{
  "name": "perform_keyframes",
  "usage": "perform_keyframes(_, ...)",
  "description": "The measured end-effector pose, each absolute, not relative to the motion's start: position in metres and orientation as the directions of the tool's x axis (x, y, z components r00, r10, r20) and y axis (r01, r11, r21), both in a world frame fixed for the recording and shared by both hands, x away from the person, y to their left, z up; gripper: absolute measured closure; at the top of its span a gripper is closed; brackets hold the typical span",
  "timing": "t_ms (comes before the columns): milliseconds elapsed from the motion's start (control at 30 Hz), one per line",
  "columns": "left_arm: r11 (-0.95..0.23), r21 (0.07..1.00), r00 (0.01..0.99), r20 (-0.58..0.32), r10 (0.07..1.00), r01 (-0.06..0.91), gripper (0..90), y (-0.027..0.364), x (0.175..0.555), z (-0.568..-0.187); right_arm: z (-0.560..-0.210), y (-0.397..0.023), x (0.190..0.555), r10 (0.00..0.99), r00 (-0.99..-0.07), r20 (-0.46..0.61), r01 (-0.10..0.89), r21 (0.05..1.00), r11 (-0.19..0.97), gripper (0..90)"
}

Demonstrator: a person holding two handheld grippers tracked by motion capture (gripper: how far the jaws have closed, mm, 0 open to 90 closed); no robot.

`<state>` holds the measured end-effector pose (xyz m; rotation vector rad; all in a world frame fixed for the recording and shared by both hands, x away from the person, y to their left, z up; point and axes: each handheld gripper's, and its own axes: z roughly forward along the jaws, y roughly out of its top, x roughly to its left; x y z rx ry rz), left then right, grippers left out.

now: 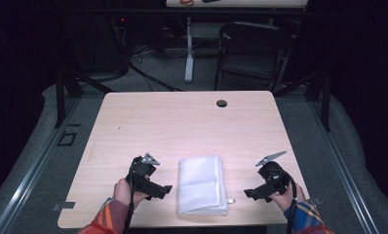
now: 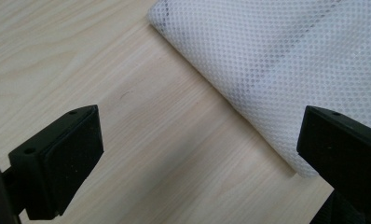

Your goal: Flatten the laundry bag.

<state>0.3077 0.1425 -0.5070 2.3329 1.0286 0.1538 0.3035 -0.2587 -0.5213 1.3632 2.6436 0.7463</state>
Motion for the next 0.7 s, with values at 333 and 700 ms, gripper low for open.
perform_keyframes(333, -0.586, 0.583, 0.767, -0.103, 0.633, 0.562, 2.3, 0.115, 0.297, -0.503, -0.521, -0.258, 0.301, 0.782, -0.601, 0.165, 0.754, 0.443, 0.485, 2.3)
perform_keyframes(700, -0.607, 0.621, 0.818, -0.101, 0.566, 0.497, 10.0, 0.094, 0.284, -0.499, -0.52, -0.251, 0.301, 0.778, -0.608, 0.157, 0.748, 0.441, 0.495, 5.2)
